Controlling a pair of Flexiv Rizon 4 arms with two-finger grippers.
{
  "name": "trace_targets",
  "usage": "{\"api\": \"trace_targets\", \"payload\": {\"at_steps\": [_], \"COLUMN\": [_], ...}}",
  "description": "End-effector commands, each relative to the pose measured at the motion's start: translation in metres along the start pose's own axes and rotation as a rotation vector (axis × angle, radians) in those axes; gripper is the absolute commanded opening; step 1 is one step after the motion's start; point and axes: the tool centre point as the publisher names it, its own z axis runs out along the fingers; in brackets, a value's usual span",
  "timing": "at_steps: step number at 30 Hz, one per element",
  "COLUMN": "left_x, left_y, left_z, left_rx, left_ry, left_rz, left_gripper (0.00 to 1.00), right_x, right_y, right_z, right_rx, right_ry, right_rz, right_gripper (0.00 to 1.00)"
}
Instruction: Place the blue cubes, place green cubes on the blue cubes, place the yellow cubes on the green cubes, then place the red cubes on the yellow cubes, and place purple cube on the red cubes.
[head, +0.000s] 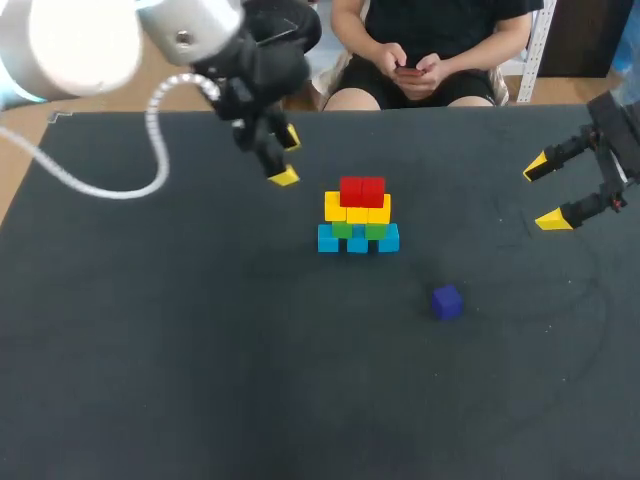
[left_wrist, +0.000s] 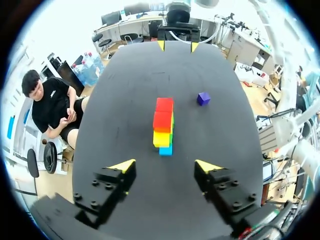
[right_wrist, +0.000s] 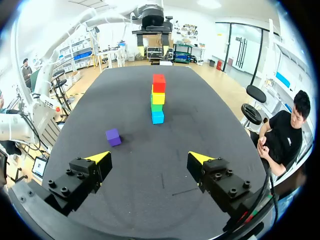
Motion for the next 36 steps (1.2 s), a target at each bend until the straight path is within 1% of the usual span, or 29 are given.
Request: {"api": "trace_targets", "payload": {"at_steps": [1,6,9,10,12,14,15,17,18,20,23,36], "left_x": [0.038,0.061,0.07,0.072,0.074,0.076,0.077,0.077,0.076,0.076,0.076,0.076], "left_y": [-0.019,-0.026,-0.028,-0.029,-0.03,-0.031,-0.031,-0.033,-0.033,-0.035,-0.037,-0.037], "left_z": [-0.013,-0.018,-0.018,-0.018,-0.019,-0.02,-0.021,-0.022,-0.023,-0.023,-0.023,-0.023], "left_rx": [-0.045,-0.041,-0.034,-0.032,-0.035,-0.037,-0.043,-0.043,-0.044,-0.043,-0.022,-0.022], "left_ry": [-0.151,-0.222,-0.229,-0.253,-0.243,-0.276,-0.25,-0.267,-0.259,-0.266,-0.227,-0.227], "left_rz": [0.008,-0.005,-0.012,-0.008,-0.016,-0.017,-0.016,-0.013,-0.012,-0.012,-0.006,-0.006], "left_gripper": [1.0,1.0,1.0,1.0,1.0,1.0,1.0,1.0,1.0,1.0,1.0,1.0], "right_x": [0.001,0.001,0.001,0.001,0.001,0.001,0.001,0.001,0.001,0.001,0.001,0.001], "right_y": [-0.001,-0.001,-0.001,-0.001,-0.001,-0.001,-0.001,-0.001,-0.001,-0.001,-0.001,-0.001], "right_z": [0.0,0.0,0.0,0.0,0.0,0.0,0.0,0.0,0.0,0.0,0.0,0.0], "right_rx": [-0.002,-0.002,-0.002,-0.002,-0.002,-0.002,-0.002,-0.002,-0.002,-0.002,-0.002,-0.002], "right_ry": [-0.003,-0.003,-0.003,-0.003,-0.003,-0.003,-0.003,-0.003,-0.003,-0.003,-0.003,-0.003], "right_rz": [-0.001,-0.001,-0.001,-0.001,-0.001,-0.001,-0.001,-0.001,-0.001,-0.001,-0.001,-0.001], "right_gripper": [1.0,1.0,1.0,1.0,1.0,1.0,1.0,1.0,1.0,1.0,1.0,1.0]}}
